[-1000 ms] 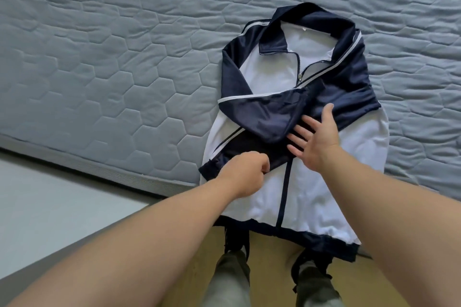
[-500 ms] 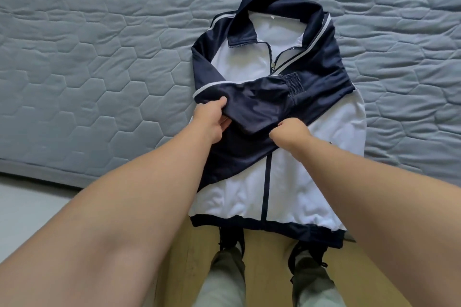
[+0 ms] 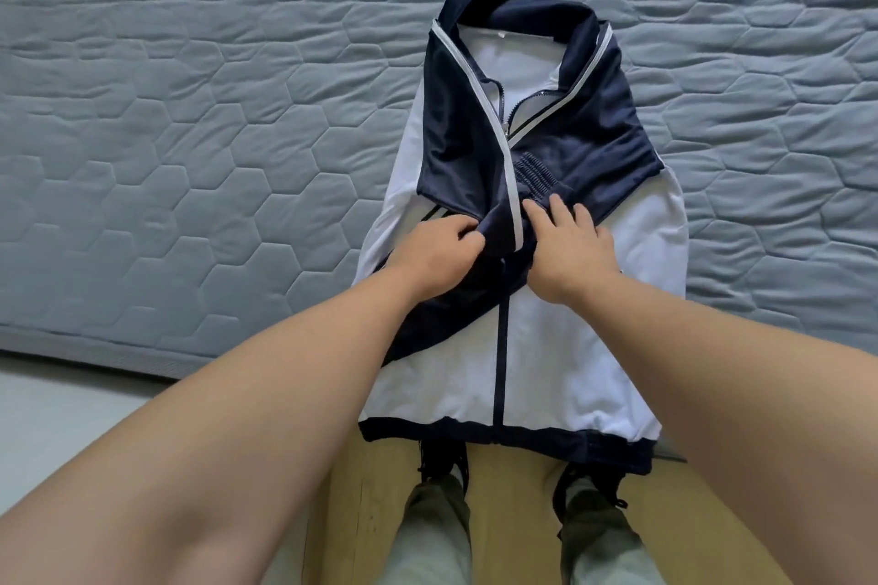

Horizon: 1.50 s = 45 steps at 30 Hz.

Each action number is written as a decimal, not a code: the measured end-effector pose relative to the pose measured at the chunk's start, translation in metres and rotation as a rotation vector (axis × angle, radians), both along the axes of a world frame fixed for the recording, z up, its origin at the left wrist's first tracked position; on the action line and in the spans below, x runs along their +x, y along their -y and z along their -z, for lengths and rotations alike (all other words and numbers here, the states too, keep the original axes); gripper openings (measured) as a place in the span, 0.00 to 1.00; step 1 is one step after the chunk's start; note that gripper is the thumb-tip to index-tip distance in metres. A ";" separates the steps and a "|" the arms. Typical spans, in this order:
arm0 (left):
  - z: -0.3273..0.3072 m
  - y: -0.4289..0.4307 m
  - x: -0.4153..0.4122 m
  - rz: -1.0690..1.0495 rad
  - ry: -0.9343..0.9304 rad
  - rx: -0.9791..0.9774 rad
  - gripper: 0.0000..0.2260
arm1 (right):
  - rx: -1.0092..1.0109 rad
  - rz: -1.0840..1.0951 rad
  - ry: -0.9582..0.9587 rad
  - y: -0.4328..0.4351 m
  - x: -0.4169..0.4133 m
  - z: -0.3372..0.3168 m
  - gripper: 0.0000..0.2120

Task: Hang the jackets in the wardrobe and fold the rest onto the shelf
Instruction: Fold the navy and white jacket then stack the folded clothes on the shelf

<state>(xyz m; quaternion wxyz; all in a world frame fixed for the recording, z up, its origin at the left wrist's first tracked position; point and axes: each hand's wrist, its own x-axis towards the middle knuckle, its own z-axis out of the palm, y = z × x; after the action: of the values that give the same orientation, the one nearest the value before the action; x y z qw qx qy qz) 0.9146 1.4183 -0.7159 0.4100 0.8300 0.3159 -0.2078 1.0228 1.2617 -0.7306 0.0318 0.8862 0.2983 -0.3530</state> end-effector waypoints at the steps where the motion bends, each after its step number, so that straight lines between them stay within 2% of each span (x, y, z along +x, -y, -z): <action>1: 0.002 -0.002 0.000 -0.067 -0.001 -0.019 0.12 | -0.055 -0.030 -0.018 0.000 0.001 0.003 0.42; 5: 0.019 -0.012 0.005 -0.356 -0.022 -0.119 0.15 | -0.138 -0.165 0.055 0.004 -0.002 0.010 0.41; 7: 0.026 -0.016 0.008 -0.534 -0.086 -0.163 0.15 | -0.096 -0.167 0.095 0.001 -0.001 0.011 0.36; 8: 0.029 -0.019 0.008 -0.535 -0.115 -0.122 0.18 | -0.063 -0.157 0.117 -0.001 -0.001 0.012 0.32; 9: 0.031 -0.024 0.006 -0.440 -0.140 -0.027 0.19 | -0.031 -0.156 0.152 -0.003 0.000 0.013 0.27; 12: 0.037 -0.034 0.001 -0.041 -0.202 0.308 0.13 | -0.015 -0.222 0.292 -0.006 0.002 0.013 0.16; 14: 0.041 -0.039 0.005 0.062 -0.147 0.413 0.14 | 0.002 -0.227 0.324 -0.008 0.005 0.015 0.17; 17: 0.045 -0.048 0.013 0.236 -0.105 0.531 0.16 | 0.066 -0.171 0.305 -0.015 0.013 0.015 0.25; 20: 0.045 -0.059 0.018 0.310 -0.103 0.574 0.13 | 0.066 -0.237 0.289 -0.026 0.022 0.021 0.38; 22: 0.047 -0.067 0.019 0.396 -0.134 0.617 0.17 | 0.053 -0.333 0.282 -0.034 0.029 0.026 0.41; 26: 0.054 -0.089 0.017 0.393 -0.242 0.705 0.26 | -0.004 -0.427 0.274 -0.045 0.035 0.029 0.33; 28: 0.055 -0.102 0.014 0.242 -0.276 0.673 0.26 | 0.009 -0.418 0.340 -0.047 0.034 0.026 0.25; 30: 0.055 -0.116 0.011 0.140 -0.305 0.648 0.26 | -0.005 -0.301 0.321 -0.043 0.032 0.026 0.21; 33: 0.052 -0.123 0.011 0.192 -0.392 0.609 0.21 | -0.050 0.078 0.158 -0.023 0.032 0.028 0.16; 37: 0.046 -0.118 0.007 0.207 -0.366 0.680 0.16 | -0.077 0.509 0.047 0.011 0.031 0.026 0.08; 40: 0.044 -0.112 -0.001 0.274 -0.346 0.760 0.14 | -0.184 0.603 -0.078 0.031 0.021 0.023 0.06; 42: 0.044 -0.107 -0.002 0.347 -0.361 0.791 0.14 | -0.242 0.616 -0.189 0.043 0.009 0.022 0.08; 45: 0.044 -0.098 -0.006 0.314 -0.355 0.794 0.14 | -0.237 0.667 -0.283 0.058 -0.006 0.021 0.05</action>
<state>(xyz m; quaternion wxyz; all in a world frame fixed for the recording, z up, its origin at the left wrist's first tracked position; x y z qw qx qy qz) 0.9090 1.5161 -0.7599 -0.0364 0.9122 0.3066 -0.2692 1.0173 1.2039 -0.7513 -0.0240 0.8674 -0.0480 -0.4947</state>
